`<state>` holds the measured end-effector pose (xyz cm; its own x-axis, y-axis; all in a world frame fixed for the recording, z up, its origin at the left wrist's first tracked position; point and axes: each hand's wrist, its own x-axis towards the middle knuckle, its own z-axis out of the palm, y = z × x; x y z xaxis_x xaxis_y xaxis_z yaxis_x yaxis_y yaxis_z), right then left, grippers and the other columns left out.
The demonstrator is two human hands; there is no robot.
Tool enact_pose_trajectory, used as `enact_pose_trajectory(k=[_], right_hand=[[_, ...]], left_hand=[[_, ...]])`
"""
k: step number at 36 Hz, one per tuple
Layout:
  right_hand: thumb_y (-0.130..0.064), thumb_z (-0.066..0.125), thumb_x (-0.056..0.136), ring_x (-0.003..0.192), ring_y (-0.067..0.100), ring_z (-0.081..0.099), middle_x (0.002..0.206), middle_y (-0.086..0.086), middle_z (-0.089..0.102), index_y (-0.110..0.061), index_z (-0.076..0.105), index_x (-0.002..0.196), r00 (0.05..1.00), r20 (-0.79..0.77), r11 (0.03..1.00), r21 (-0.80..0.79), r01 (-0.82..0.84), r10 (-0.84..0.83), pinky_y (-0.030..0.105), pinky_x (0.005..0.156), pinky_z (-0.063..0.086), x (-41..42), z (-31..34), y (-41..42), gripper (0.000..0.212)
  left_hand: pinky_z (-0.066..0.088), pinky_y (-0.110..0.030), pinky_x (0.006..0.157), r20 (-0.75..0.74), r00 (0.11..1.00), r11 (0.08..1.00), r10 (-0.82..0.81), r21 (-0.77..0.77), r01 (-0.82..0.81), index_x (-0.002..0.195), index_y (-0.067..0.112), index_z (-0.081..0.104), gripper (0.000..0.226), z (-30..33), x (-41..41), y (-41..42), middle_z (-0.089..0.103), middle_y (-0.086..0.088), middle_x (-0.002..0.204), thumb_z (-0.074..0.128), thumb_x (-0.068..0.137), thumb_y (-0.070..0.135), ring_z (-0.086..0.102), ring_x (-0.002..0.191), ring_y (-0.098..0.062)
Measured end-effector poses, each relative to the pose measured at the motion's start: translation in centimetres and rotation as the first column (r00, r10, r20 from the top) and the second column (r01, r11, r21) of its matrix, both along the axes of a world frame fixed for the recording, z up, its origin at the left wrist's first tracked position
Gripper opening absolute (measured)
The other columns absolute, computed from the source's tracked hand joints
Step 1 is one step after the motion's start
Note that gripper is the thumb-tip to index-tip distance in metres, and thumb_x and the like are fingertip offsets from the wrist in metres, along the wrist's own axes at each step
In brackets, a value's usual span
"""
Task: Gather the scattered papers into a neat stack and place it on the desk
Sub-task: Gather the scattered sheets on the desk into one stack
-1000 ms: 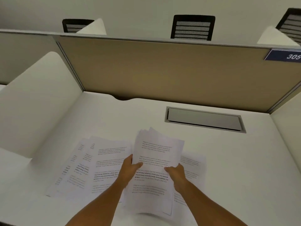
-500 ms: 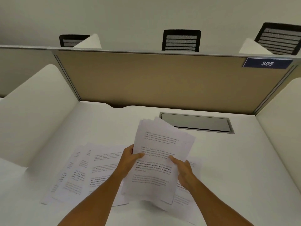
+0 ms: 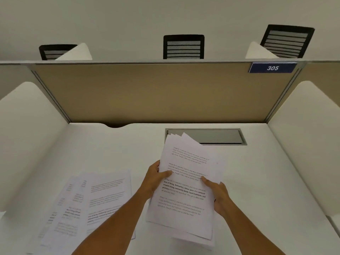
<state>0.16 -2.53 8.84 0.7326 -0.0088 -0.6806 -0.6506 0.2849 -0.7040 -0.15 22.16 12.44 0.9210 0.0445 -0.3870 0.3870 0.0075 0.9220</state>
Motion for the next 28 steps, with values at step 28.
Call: enact_pose_trajectory(k=[28], right_hand=[[-0.011,0.060,0.090,0.097,0.024,0.064,0.108,0.002,0.070,-0.019,0.064,0.116,0.984,-0.081,0.837,-0.518,-0.176,0.157,0.033,0.085,0.054,-1.2,-7.0,2.4,0.027]], left_hand=[[0.052,-0.040,0.099,-0.383,0.923,0.856,-0.040,0.463,0.229,0.129,0.011,0.052,0.055,-12.0,0.1,-6.7,0.058,-0.011,0.130,0.063,0.081,0.034,0.058,0.113,-0.026]])
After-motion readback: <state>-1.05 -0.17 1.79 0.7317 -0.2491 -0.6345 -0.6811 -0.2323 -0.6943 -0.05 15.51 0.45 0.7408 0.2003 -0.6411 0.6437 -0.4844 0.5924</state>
